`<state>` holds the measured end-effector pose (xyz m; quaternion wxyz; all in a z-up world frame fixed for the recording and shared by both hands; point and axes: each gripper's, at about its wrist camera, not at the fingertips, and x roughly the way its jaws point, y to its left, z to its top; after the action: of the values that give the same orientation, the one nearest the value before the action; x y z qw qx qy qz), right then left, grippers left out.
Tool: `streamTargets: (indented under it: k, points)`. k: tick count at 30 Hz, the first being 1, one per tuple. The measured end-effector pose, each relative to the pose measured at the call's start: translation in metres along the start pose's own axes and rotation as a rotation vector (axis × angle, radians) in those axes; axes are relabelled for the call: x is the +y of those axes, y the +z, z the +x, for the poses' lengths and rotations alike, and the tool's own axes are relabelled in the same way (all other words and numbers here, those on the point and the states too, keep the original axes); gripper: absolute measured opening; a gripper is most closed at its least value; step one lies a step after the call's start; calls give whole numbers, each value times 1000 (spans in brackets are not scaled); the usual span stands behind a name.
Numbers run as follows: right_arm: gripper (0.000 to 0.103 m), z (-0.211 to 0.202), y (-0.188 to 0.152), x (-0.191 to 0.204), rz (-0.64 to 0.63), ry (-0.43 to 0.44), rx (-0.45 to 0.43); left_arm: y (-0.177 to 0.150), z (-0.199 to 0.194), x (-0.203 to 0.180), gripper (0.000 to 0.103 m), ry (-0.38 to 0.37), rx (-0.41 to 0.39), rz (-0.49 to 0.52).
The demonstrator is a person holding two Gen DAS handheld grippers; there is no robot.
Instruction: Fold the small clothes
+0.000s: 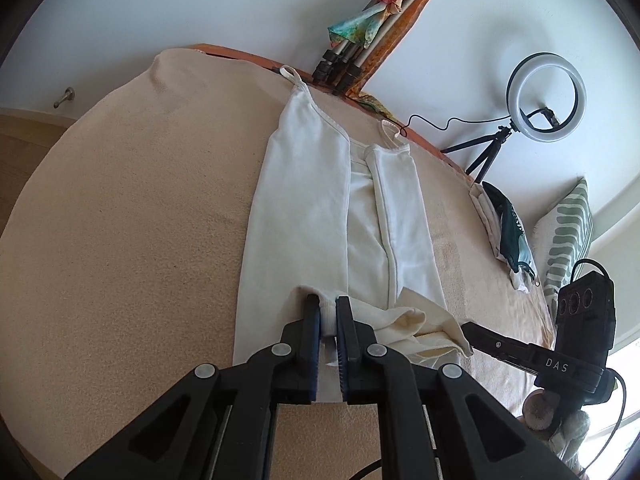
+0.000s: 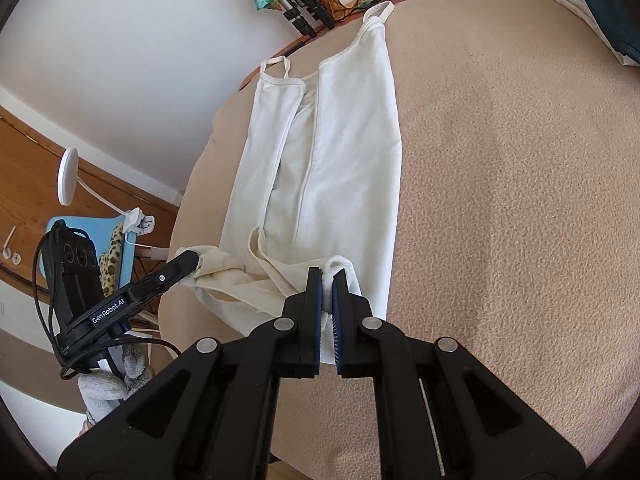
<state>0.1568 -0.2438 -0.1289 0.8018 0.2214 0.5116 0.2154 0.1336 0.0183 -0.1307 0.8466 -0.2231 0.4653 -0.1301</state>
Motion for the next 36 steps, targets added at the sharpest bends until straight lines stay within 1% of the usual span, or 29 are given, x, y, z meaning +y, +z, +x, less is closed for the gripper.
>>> streamTargets:
  k: [1,2,3,4,5,6,9,10,12,13,14,16,18,20,22,24,25,27,29,31,33,34,35,36]
  points:
    - [7,-1,2,-1,6,1,-1,2,-1,1,12,18,-8,-2]
    - [13,-3,4,-1,10,-7,-2,5,-5,3,22,25,-22,-1]
    - [17,-6,6,-2,12,-11,-6,7,-10,4,25,25,-40,0]
    - [31,-10,8,-2,13,-18,-23,9,-17,4,26,23,-60,6]
    - [41,-16,9,-3,12,-24,-48,11,-23,4,26,24,-79,17]
    - [42,-22,9,-2,5,-22,-68,11,-29,3,26,28,-95,33]
    - [42,-30,5,7,-58,20,-73,6,-39,-2,26,32,-112,89]
    - [42,-29,3,12,-89,27,-63,2,-37,-4,26,29,-103,104]
    - [42,-22,-4,20,-139,31,-25,-5,-27,-8,26,8,-57,136]
    - [42,-16,-8,23,-152,27,-4,-8,-21,-12,25,30,-41,159]
    - [42,-10,-10,25,-162,12,12,-10,-14,-15,26,59,-34,182]
    - [42,-1,-13,28,-186,-11,36,-10,-2,-15,30,89,-2,212]
    - [42,0,-13,31,-210,-37,30,-10,5,-11,31,122,4,219]
    - [42,-6,-9,32,-229,-68,-1,-7,10,-9,33,134,6,231]
    - [44,-11,-3,29,-234,-117,-37,-4,14,-8,33,127,7,241]
    - [44,-11,2,20,-212,-134,-41,-4,21,-10,31,118,22,255]
    - [44,-9,4,15,-201,-132,-37,-3,23,-10,30,118,28,262]
    - [44,-3,7,9,-194,-159,-31,-4,29,-11,23,115,39,264]
    - [44,2,9,6,-196,-163,-27,-4,31,-11,10,107,43,256]
    - [44,5,10,9,-212,-149,-32,-4,28,-12,2,117,27,260]
    - [34,6,10,17,-247,-144,-39,-3,25,-11,0,115,10,250]
    - [15,7,9,21,-262,-140,-32,-2,22,-10,0,120,-2,241]
    - [7,9,9,25,-273,-136,-22,-1,20,-8,0,126,-15,233]
    - [7,9,8,27,-285,-141,-28,0,17,-7,0,136,-30,226]
